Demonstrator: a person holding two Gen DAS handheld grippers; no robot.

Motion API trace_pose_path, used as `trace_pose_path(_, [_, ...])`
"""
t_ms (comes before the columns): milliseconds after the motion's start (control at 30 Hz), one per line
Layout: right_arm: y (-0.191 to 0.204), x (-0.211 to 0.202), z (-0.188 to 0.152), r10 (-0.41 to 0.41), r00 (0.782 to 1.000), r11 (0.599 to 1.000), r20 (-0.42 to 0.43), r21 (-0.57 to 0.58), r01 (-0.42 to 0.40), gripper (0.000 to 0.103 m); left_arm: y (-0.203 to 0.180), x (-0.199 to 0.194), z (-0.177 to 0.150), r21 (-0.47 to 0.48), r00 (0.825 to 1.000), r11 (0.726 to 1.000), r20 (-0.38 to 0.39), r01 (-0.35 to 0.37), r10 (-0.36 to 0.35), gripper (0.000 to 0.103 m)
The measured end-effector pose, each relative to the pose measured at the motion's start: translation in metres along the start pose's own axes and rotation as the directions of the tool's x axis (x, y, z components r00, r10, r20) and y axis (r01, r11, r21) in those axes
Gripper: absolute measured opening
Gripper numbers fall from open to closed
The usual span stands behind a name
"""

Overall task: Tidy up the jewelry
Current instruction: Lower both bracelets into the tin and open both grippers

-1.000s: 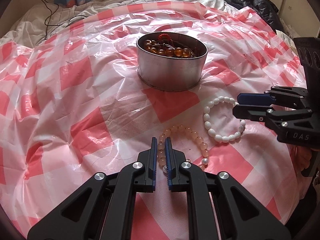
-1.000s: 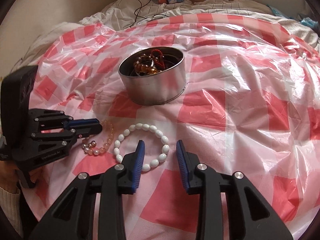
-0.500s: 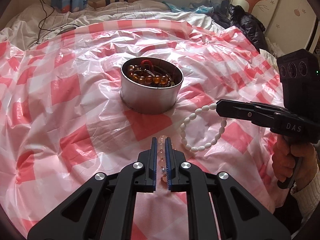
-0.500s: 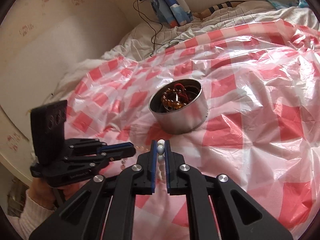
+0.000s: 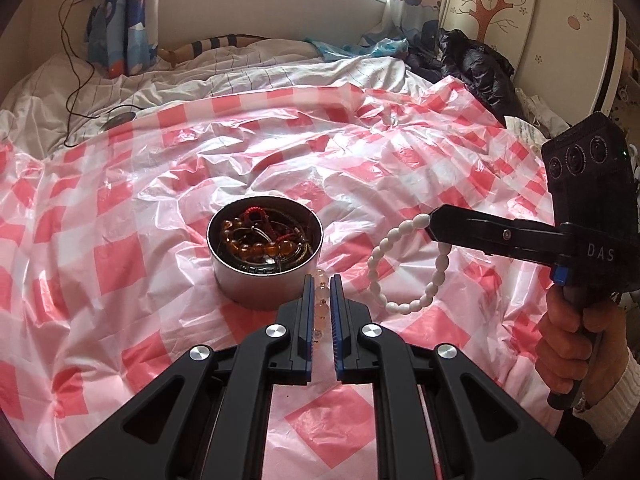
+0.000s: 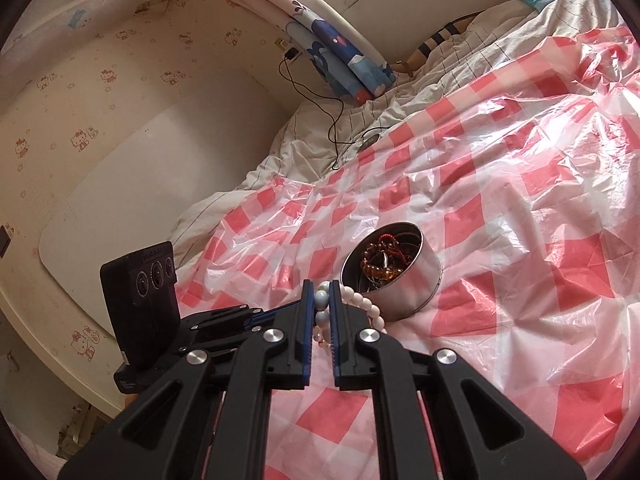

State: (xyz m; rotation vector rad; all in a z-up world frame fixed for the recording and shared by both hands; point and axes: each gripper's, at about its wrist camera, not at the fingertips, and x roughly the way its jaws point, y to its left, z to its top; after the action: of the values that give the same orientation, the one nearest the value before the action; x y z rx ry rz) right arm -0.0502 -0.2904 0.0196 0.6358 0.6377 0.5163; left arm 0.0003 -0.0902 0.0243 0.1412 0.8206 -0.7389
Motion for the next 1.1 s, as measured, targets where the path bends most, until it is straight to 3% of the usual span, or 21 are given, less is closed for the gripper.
trace_pose_path(433, [-0.008, 0.009, 0.034, 0.012, 1.0, 1.0, 0.0, 0.017, -0.012, 0.008, -0.001, 0.0, 0.04, 0.024, 0.999, 1.0, 0.046, -0.013, 0.012, 0.007])
trace_pose_path(767, [-0.015, 0.031, 0.055, 0.011, 1.0, 1.0, -0.007, 0.01, -0.011, 0.008, 0.028, 0.019, 0.057, -0.067, 0.998, 0.997, 0.065, 0.028, -0.024, 0.007])
trace_pose_path(967, [-0.02, 0.04, 0.058, -0.004, 1.0, 1.0, -0.014, 0.014, 0.004, 0.008, 0.046, 0.038, 0.058, -0.149, 0.993, 0.984, 0.08, 0.095, -0.084, 0.007])
trace_pose_path(1100, [-0.024, 0.049, 0.06, -0.029, 0.999, 1.0, -0.022, 0.01, 0.029, 0.008, 0.055, 0.064, 0.049, -0.143, 0.999, 0.989, 0.001, -0.037, 0.038, 0.007])
